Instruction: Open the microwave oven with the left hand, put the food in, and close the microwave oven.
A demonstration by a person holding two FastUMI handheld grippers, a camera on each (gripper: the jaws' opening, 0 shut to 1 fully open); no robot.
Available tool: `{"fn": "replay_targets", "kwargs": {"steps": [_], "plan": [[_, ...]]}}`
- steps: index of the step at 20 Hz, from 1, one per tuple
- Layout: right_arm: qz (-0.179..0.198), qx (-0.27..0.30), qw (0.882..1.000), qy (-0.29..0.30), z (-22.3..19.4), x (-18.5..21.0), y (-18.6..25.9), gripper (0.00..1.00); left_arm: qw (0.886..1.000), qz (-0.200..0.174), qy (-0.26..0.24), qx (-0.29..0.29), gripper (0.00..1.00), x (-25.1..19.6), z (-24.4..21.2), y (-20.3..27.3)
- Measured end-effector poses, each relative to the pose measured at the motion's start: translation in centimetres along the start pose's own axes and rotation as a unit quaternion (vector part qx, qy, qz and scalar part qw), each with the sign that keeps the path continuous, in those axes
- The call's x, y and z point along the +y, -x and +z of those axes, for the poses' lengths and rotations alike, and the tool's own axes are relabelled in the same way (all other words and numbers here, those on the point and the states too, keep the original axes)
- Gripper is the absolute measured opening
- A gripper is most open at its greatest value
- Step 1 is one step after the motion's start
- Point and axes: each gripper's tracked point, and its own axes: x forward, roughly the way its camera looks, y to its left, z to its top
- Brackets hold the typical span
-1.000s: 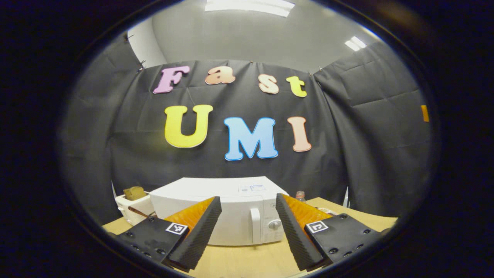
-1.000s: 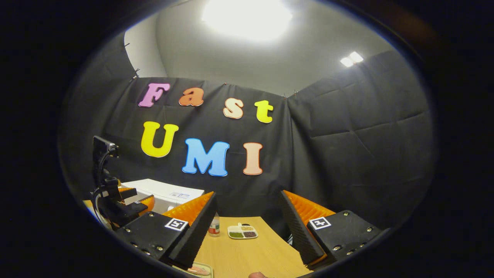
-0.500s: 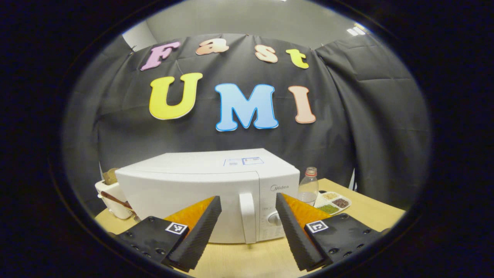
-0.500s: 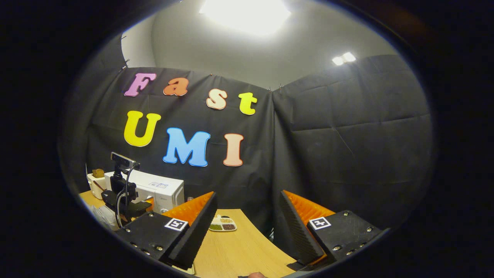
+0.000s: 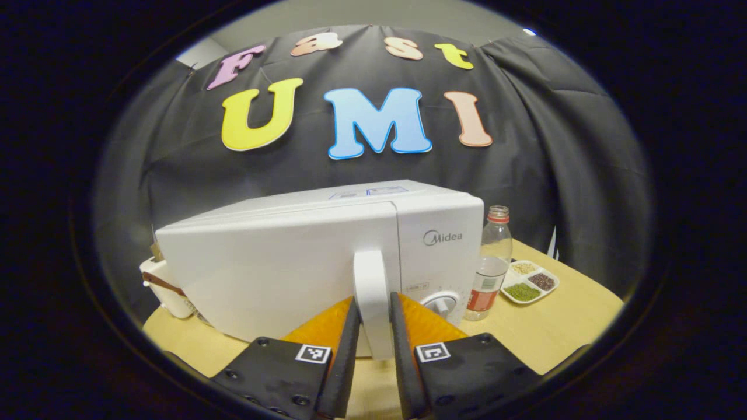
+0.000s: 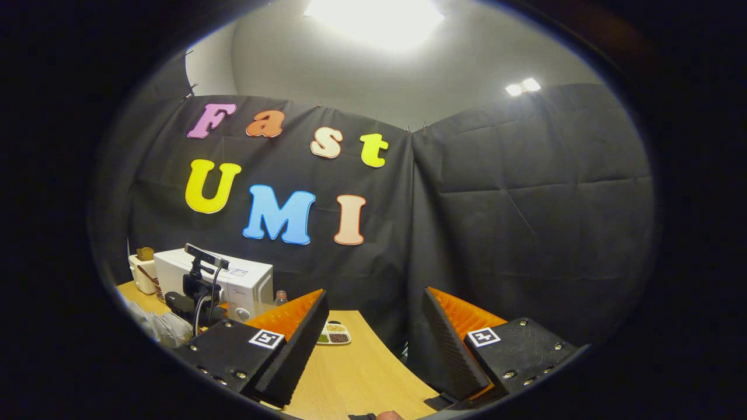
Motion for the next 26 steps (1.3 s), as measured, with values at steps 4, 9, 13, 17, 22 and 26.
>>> {"fn": "replay_targets", "kwargs": {"steps": [4,9,13,17,22,26], "plan": [[0.010,0.000,1.000,0.004,0.0,0.5,-0.2,0.98,1.000,0.001,0.016,0.015,0.33,-0.2,-0.3,0.0],[0.026,-0.008,1.000,-0.005,0.4,1.0,-0.1,0.98,0.999,-0.006,0.018,0.035,0.17,0.0,-0.4,0.2],[0.038,-0.022,0.999,-0.004,1.0,1.5,-0.2,0.98,0.997,-0.006,0.037,0.060,0.14,0.0,-1.6,2.4],[0.066,-0.022,0.997,-0.024,0.9,3.5,-0.6,0.98,0.998,-0.022,0.039,0.034,0.11,1.1,-2.1,6.9],[0.125,-0.025,0.991,-0.036,1.0,7.9,-1.0,0.98,0.997,-0.036,0.048,0.046,0.17,3.2,-3.5,11.9],[0.181,-0.021,0.982,-0.049,0.9,12.3,-0.7,0.99,0.996,-0.020,0.060,0.056,0.23,6.4,-5.2,16.7]]}}
